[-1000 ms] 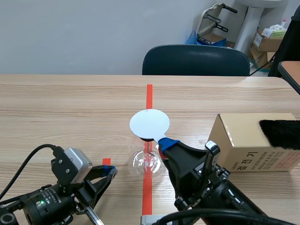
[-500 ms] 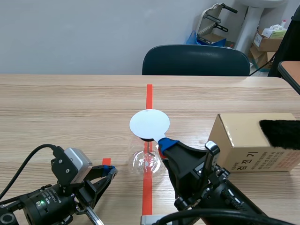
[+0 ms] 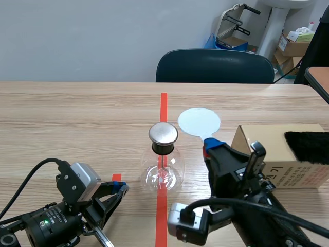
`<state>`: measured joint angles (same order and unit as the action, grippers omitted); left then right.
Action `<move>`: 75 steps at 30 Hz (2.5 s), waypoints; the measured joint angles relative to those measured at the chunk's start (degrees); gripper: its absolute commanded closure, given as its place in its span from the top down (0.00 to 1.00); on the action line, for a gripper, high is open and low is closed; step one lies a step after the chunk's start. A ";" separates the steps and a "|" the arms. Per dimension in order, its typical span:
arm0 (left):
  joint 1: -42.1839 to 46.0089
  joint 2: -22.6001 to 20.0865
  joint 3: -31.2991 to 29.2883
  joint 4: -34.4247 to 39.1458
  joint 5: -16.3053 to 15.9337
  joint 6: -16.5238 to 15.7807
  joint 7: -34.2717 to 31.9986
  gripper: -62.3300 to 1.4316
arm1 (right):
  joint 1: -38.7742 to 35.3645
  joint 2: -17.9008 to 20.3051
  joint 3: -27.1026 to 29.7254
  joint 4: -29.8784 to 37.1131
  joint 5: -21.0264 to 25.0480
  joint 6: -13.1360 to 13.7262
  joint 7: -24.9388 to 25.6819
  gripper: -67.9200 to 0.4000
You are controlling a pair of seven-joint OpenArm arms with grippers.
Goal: Do the electroscope experiment
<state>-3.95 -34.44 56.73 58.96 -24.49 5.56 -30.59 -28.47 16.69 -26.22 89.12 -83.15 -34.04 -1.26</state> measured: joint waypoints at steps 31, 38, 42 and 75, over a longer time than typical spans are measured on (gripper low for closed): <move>0.00 0.00 0.00 0.00 0.00 0.00 0.00 0.07 | 0.00 0.00 0.00 0.00 0.04 0.00 -24.35 0.02; 0.00 0.00 0.00 0.00 0.00 0.00 0.00 0.07 | 0.00 0.00 0.00 0.00 0.04 0.00 -24.35 0.02; 0.00 0.00 0.00 0.00 0.00 0.00 0.00 0.07 | 0.00 0.00 0.00 0.00 0.04 0.00 -24.35 0.02; 0.00 0.00 0.00 0.00 0.00 0.00 0.00 0.07 | 0.00 0.00 0.00 0.00 0.04 0.00 -21.88 0.02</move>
<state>-3.95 -34.44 56.73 58.96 -24.49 5.56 -30.59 -28.47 16.69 -26.22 89.12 -83.11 -34.04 -23.14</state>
